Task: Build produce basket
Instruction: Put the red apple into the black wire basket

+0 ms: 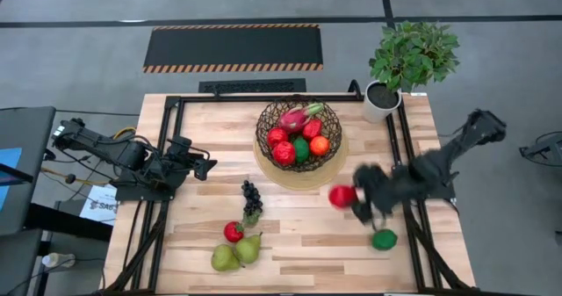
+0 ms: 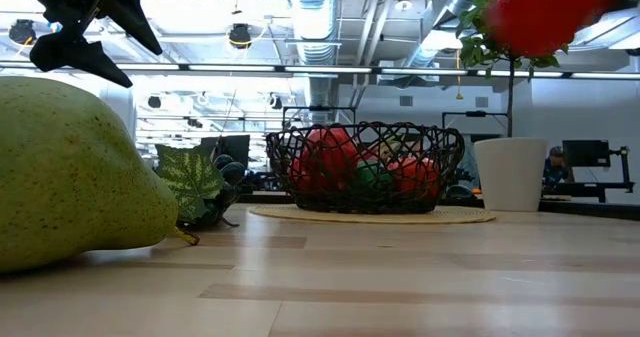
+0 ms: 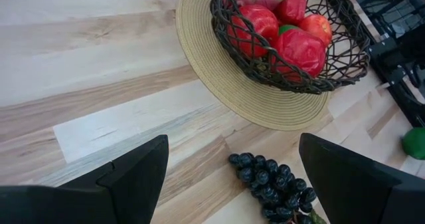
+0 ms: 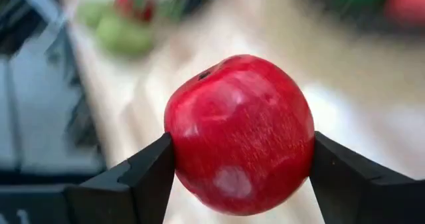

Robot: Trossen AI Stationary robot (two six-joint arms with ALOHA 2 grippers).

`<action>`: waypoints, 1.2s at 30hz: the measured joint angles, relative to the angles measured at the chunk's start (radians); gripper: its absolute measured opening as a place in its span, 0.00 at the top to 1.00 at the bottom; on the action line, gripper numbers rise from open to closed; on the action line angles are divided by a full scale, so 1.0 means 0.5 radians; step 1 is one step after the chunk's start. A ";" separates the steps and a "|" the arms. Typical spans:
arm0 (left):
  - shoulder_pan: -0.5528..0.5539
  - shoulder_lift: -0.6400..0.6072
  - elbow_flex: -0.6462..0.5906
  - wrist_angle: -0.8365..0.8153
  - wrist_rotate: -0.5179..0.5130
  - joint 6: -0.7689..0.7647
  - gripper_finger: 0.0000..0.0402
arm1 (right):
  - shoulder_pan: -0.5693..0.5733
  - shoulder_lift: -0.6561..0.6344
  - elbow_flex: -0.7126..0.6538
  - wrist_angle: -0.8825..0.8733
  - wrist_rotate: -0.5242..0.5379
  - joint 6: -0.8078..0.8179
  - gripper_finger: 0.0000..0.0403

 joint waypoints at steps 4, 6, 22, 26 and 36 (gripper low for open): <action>0.000 0.000 0.000 0.000 -0.001 -0.002 0.19 | -0.527 -0.066 0.000 0.101 -0.021 -0.527 0.27; 0.000 0.000 0.000 0.000 -0.001 -0.002 0.19 | -0.758 -0.054 0.000 0.197 -0.094 -0.760 0.27; 0.000 0.001 0.000 0.000 0.009 -0.050 0.19 | -1.475 0.510 0.000 0.465 -0.578 -1.415 0.27; 0.000 0.001 0.000 0.002 0.009 -0.054 0.19 | -1.479 0.569 0.000 0.461 -0.578 -1.423 0.27; 0.000 0.008 0.000 0.011 -0.039 -0.060 0.19 | -1.442 0.595 0.001 0.555 -0.579 -1.491 0.23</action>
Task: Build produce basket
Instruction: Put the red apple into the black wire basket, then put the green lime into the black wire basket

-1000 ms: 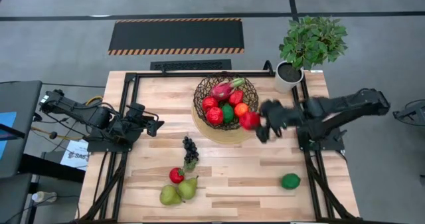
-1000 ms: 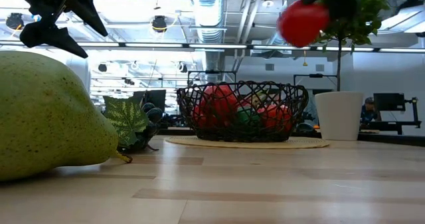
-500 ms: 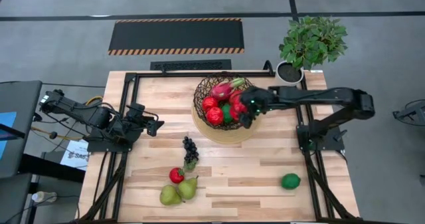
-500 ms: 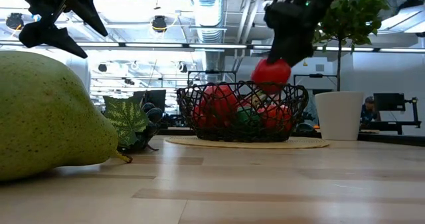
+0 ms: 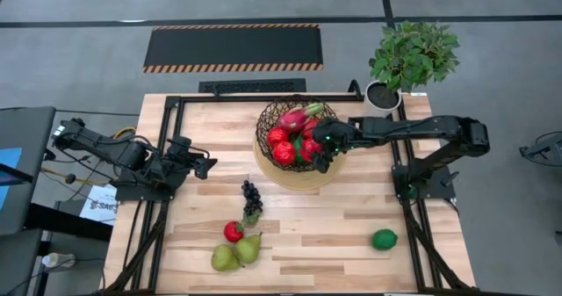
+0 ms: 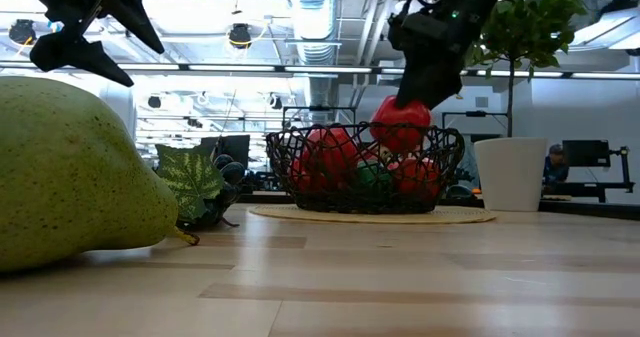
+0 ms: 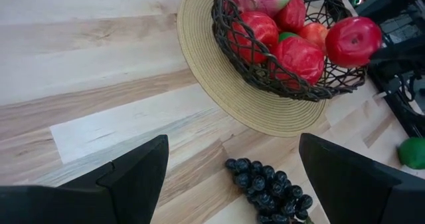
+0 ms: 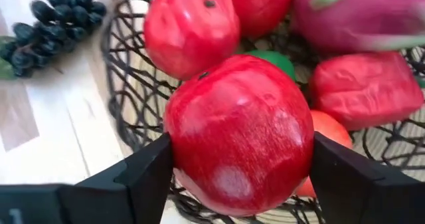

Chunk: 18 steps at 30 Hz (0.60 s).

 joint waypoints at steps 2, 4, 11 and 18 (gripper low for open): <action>0.000 0.002 0.000 0.000 -0.001 0.000 0.19 | 0.000 0.000 0.001 0.012 0.000 -0.002 0.19; 0.000 0.001 0.000 0.001 -0.003 -0.002 0.19 | -0.002 0.000 0.001 0.001 -0.004 0.001 0.15; 0.000 0.001 0.000 0.001 -0.003 -0.017 0.19 | -0.001 0.000 0.001 0.013 -0.045 0.002 0.03; 0.000 0.001 0.001 0.002 -0.003 -0.022 0.19 | -0.002 0.000 0.001 0.027 -0.045 0.002 0.01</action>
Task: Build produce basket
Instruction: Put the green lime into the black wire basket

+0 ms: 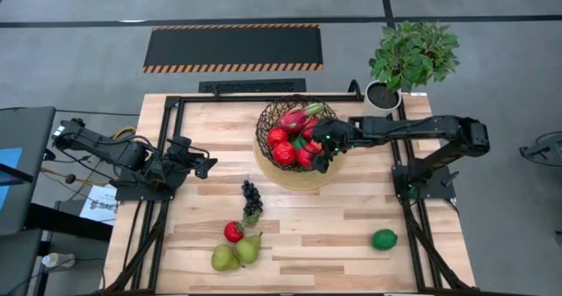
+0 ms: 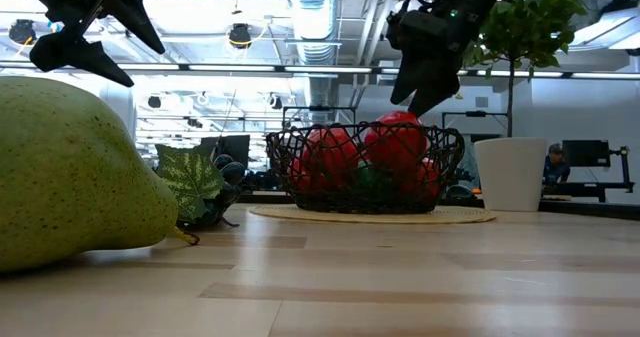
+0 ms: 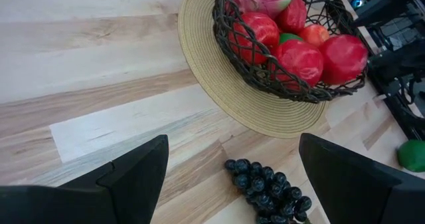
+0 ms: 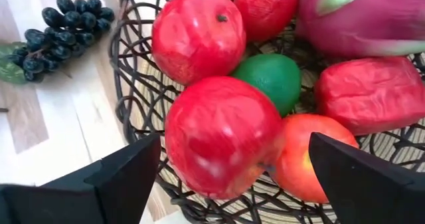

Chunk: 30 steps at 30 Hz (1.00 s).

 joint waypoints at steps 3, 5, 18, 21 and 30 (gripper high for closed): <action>0.000 0.000 -0.001 0.000 0.001 -0.001 0.19 | 0.000 -0.011 0.040 -0.041 -0.032 0.016 0.02; 0.000 0.000 0.000 0.000 0.006 -0.001 0.19 | 0.001 -0.031 0.136 -0.127 -0.102 0.032 0.02; 0.000 -0.001 -0.001 -0.012 0.059 -0.001 0.19 | 0.882 -0.254 0.330 -1.375 -0.141 0.923 0.03; 0.000 -0.001 -0.001 -0.012 0.072 -0.001 0.19 | 1.283 -0.285 0.200 -1.375 -0.138 1.298 0.03; 0.000 -0.001 -0.001 -0.013 0.073 0.017 0.19 | 2.041 -0.191 -0.097 -0.999 -0.159 1.752 0.03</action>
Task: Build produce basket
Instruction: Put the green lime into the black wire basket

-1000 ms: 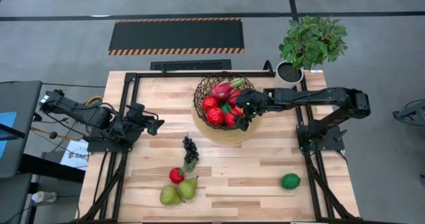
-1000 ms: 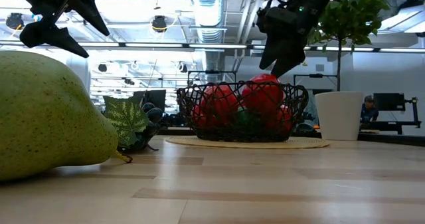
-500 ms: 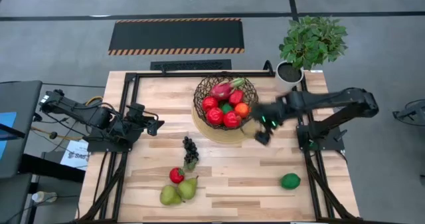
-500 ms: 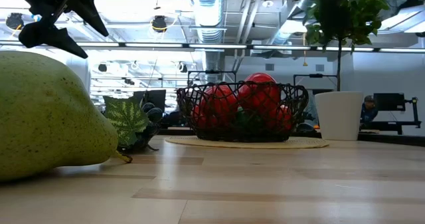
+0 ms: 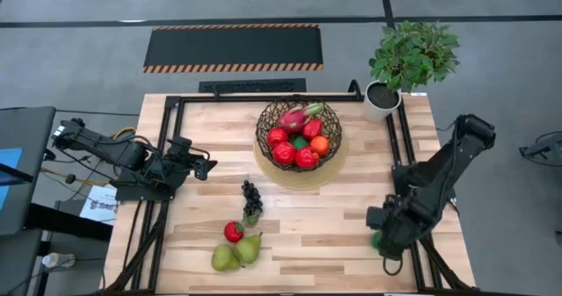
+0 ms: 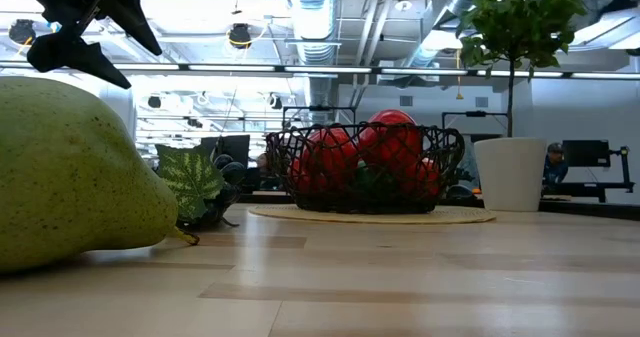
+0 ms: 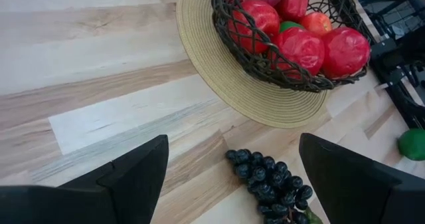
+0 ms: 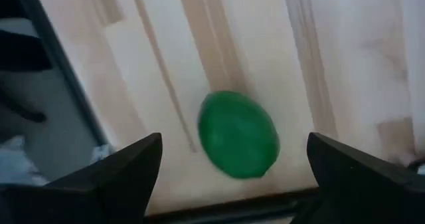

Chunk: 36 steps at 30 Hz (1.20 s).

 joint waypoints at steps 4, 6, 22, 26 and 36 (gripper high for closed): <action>0.000 0.000 0.000 0.000 0.000 0.000 0.19 | 0.071 0.065 -0.118 0.100 -0.045 0.047 0.04; 0.000 0.000 0.001 -0.001 -0.001 0.003 0.19 | 0.087 0.096 -0.177 0.127 -0.111 0.044 0.05; 0.000 0.000 0.001 -0.001 -0.003 -0.017 0.19 | 0.103 0.111 -0.574 0.629 -0.236 0.054 0.07; 0.000 0.000 0.000 0.000 0.000 -0.018 0.19 | 0.034 0.093 -0.577 0.624 -0.255 0.032 0.18; 0.000 0.000 0.001 0.000 0.000 -0.033 0.19 | -0.414 -0.056 -0.414 0.547 -0.029 -0.318 0.29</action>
